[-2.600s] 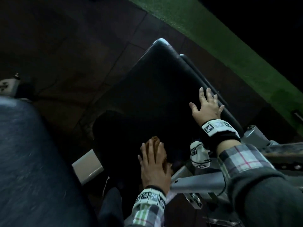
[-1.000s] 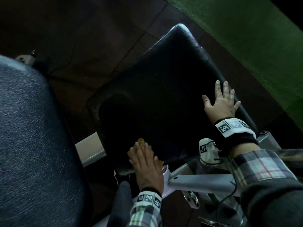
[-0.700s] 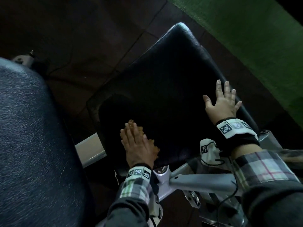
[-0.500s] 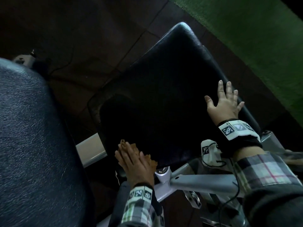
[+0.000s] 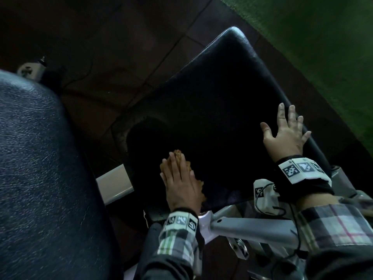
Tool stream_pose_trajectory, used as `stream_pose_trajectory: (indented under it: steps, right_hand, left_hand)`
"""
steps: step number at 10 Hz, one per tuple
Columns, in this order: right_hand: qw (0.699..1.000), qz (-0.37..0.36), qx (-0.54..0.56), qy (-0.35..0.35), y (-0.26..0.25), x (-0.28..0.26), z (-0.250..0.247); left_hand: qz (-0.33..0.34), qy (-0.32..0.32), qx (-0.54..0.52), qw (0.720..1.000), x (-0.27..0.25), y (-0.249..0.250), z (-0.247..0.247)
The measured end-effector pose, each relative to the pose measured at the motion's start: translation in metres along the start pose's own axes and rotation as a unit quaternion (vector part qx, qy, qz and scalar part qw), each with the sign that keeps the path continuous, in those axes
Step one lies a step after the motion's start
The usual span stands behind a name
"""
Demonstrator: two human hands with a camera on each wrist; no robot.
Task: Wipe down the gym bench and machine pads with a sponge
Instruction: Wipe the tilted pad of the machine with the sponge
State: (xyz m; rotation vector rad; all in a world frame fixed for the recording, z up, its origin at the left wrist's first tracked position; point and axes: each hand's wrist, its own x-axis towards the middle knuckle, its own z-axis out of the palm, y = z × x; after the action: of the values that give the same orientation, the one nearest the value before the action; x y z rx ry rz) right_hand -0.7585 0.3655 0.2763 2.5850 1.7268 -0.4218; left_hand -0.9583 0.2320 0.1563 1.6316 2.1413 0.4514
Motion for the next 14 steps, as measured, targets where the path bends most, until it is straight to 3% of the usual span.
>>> stream_pose_trajectory:
  steps: [2, 4, 5, 7, 8, 9, 10, 11, 12, 13, 14]
  right_hand:
    - [1.0, -0.002, 0.003, 0.007, 0.0, 0.0, 0.0]
    - [1.0, -0.006, 0.017, 0.007, 0.0, -0.001, -0.001]
    - [1.0, -0.007, 0.018, 0.008, -0.001, -0.001, -0.001]
    - [1.0, -0.006, 0.019, 0.007, 0.0, -0.001, 0.0]
    - [1.0, -0.004, 0.018, 0.009, 0.0, 0.0, 0.001]
    - [1.0, -0.003, 0.018, 0.011, 0.0, 0.0, 0.001]
    - [1.0, -0.003, 0.021, 0.012, 0.001, -0.001, 0.001]
    - [1.0, -0.004, 0.02, 0.015, 0.0, -0.001, 0.001]
    - [1.0, -0.004, 0.013, 0.018, 0.0, 0.0, 0.002]
    - [1.0, -0.005, 0.01, 0.021, 0.002, 0.001, 0.003]
    - [1.0, -0.006, 0.012, 0.027, 0.002, 0.001, 0.004]
  left_hand:
    - [-0.106, 0.022, -0.128, 0.986, 0.062, -0.025, -0.031]
    - [-0.148, 0.083, -0.119, 0.978, 0.008, -0.047, -0.015]
    - [-0.121, 0.059, -0.086, 0.987, -0.015, -0.039, -0.006]
    - [-0.064, 0.029, -0.057, 0.996, 0.034, -0.006, -0.013]
    - [-0.072, 0.022, -0.089, 0.993, 0.071, -0.007, -0.025]
    - [-0.111, 0.057, -0.135, 0.983, 0.087, -0.027, -0.032]
    - [-0.14, 0.07, -0.139, 0.978, 0.073, -0.04, -0.031]
    - [-0.126, 0.082, -0.1, 0.984, 0.048, -0.035, -0.022]
    - [-0.1, 0.05, -0.071, 0.991, 0.033, -0.019, -0.014]
    - [-0.041, 0.02, -0.026, 0.999, 0.041, -0.003, -0.012]
    - [-0.036, 0.02, -0.033, 0.999, 0.068, -0.002, -0.021]
